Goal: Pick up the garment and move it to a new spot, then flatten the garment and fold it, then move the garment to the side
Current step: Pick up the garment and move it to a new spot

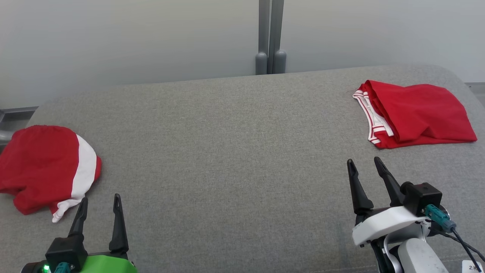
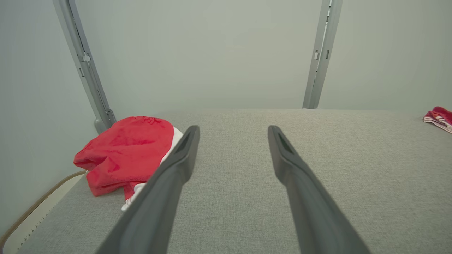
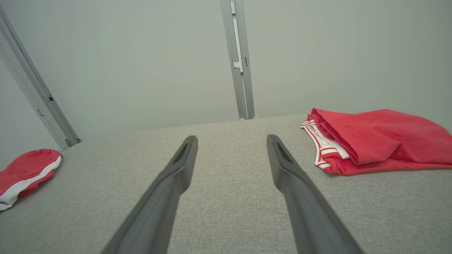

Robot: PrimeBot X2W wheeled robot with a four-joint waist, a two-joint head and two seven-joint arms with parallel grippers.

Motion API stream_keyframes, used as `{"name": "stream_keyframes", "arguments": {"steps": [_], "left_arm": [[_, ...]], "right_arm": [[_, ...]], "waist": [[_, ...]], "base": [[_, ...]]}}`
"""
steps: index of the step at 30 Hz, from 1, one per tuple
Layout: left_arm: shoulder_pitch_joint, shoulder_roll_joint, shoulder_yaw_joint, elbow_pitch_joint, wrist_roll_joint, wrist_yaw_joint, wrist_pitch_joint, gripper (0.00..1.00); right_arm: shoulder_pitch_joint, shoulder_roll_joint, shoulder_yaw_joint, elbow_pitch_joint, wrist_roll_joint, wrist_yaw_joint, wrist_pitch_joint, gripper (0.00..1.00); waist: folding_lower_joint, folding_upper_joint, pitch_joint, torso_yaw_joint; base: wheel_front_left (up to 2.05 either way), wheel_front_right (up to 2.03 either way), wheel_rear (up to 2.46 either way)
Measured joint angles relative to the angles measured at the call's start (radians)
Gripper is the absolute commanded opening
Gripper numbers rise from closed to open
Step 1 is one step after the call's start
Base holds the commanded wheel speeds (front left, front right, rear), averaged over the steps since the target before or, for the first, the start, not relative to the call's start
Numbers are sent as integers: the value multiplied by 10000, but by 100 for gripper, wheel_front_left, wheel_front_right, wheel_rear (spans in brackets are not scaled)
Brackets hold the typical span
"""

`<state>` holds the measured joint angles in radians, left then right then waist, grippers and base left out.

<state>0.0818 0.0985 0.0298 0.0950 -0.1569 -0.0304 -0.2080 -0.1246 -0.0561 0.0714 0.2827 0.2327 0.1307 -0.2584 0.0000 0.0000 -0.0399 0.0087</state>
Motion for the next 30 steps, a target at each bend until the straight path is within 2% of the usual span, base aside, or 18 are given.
{"name": "stream_keyframes", "arguments": {"steps": [15,30], "left_arm": [[-61,92,-107,48,-94,90,-48,100],[-94,196,-111,52,-215,238,-15,100]], "right_arm": [[79,40,-17,-44,-13,0,2,100],[195,56,148,31,44,0,19,100]], "waist": [[0,0,29,132],[0,0,-23,1224]], "base": [[0,0,0],[0,0,0]]}}
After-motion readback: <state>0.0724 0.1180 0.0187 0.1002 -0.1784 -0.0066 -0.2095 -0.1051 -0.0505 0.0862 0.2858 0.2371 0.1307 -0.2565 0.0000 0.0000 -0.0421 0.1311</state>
